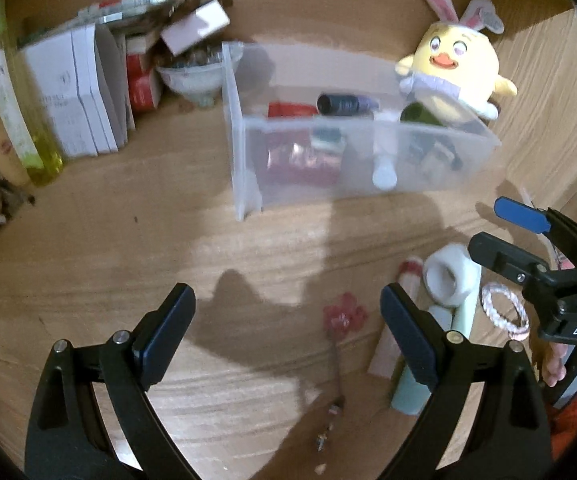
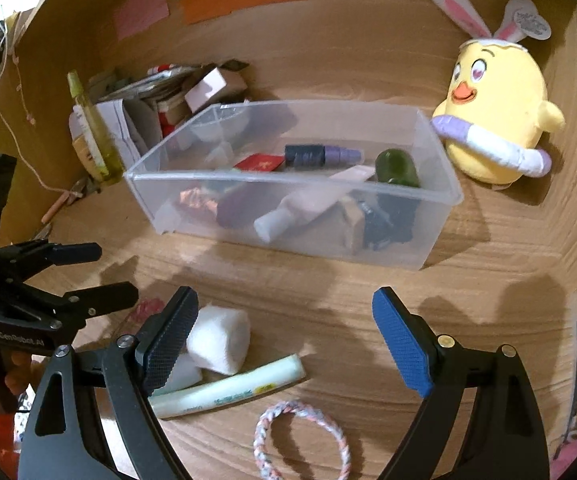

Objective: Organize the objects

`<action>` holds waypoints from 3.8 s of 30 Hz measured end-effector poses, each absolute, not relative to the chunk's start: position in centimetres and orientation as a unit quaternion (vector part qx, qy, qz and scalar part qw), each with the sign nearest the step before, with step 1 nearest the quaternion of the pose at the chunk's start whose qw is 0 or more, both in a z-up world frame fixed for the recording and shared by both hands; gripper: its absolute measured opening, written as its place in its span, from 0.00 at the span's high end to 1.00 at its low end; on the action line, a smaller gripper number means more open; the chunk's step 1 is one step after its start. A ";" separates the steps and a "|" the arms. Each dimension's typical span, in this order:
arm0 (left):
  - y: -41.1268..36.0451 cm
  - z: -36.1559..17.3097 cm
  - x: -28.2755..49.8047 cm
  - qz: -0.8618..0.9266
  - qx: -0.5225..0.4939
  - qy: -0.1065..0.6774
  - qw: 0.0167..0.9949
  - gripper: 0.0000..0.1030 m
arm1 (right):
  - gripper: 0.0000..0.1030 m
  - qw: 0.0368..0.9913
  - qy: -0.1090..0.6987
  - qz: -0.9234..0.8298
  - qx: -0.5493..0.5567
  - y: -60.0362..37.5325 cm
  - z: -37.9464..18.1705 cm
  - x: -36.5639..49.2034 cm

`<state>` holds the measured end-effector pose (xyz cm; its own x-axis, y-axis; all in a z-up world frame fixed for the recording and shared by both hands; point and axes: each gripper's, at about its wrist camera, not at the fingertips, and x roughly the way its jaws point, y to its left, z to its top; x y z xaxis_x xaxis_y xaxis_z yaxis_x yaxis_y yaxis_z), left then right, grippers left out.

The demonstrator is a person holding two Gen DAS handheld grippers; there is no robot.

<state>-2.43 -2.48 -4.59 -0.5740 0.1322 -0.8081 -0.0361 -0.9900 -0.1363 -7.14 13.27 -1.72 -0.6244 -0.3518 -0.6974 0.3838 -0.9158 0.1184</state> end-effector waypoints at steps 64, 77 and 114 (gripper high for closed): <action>-0.4 -5.2 -2.3 0.876 -0.468 -0.057 0.099 0.80 | 0.78 0.236 0.016 -0.894 0.381 13.3 -1.5 -7.0; 0.0 -4.6 -3.6 0.883 -0.459 -0.040 0.088 0.90 | 0.78 0.231 0.010 -0.898 0.374 14.0 -1.1 -7.3; -0.7 -2.6 -3.7 0.898 -0.429 -0.036 0.088 0.97 | 0.78 0.214 -0.006 -0.930 0.298 15.2 4.3 -11.0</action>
